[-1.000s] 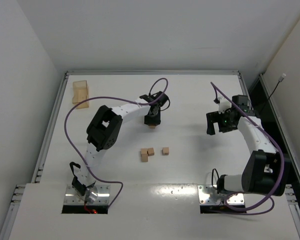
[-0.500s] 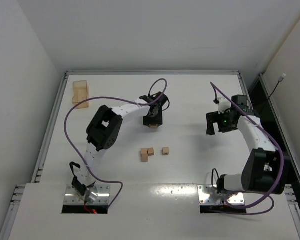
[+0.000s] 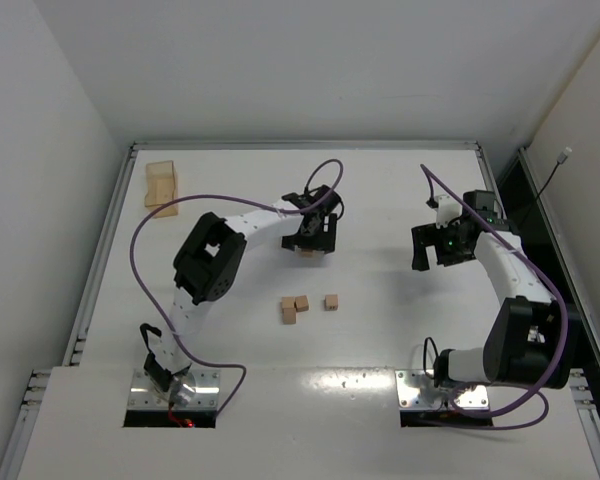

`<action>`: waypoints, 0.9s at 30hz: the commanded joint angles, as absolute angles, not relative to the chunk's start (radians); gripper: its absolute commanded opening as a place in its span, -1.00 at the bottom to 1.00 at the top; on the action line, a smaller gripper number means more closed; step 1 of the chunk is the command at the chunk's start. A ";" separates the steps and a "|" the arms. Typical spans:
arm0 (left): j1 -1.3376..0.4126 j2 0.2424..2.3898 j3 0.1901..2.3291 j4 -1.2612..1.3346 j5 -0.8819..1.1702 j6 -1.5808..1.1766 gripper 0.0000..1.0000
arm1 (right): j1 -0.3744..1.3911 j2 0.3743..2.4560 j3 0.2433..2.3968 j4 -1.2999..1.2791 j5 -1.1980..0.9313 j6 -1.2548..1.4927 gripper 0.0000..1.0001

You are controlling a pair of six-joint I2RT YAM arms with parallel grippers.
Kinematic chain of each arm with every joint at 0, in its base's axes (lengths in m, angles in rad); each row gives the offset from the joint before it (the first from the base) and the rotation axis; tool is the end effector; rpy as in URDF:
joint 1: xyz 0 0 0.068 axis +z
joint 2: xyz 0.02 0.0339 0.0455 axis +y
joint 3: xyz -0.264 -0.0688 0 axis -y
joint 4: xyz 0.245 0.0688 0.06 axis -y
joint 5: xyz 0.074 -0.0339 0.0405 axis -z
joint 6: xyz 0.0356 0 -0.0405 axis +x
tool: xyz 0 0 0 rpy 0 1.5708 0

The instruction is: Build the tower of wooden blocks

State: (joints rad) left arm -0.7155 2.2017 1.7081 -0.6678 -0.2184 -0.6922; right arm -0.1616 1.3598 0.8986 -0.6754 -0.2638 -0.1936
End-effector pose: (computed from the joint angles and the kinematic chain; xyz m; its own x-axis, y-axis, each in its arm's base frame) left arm 0.3547 -0.2980 0.1637 -0.9002 -0.0431 -0.4333 0.0010 0.9949 -0.1010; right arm 0.2546 -0.0321 0.2180 -0.8877 -0.0435 -0.4583 -0.1261 0.9804 0.1512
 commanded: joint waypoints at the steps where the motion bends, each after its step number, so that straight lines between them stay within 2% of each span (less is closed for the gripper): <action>1: -0.755 2.048 1.744 -0.663 -0.288 -0.595 0.68 | -0.160 1.351 0.930 -0.667 -0.304 -0.192 0.93; 6: -0.804 1.902 1.755 -0.640 -0.330 -0.421 0.75 | -0.160 1.351 0.930 -0.667 -0.314 -0.201 0.93; 8: -0.815 1.852 1.743 -0.623 -0.246 -0.285 0.79 | -0.160 1.351 0.930 -0.667 -0.324 -0.201 0.93; 10: -0.815 1.821 1.721 -0.623 -0.010 -0.168 0.80 | -0.160 1.351 0.930 -0.667 -0.324 -0.201 0.93; 13: -0.824 1.809 1.691 -0.718 0.139 -0.025 0.80 | -0.160 1.351 0.930 -0.647 -0.275 -0.201 1.00; 17: -0.883 1.819 1.606 -0.799 0.210 0.113 0.72 | -0.169 1.332 0.930 -0.621 -0.194 -0.144 1.00; 27: -1.078 1.864 1.506 -0.769 0.075 0.199 0.45 | -0.169 1.331 0.930 -0.621 -0.202 -0.144 1.00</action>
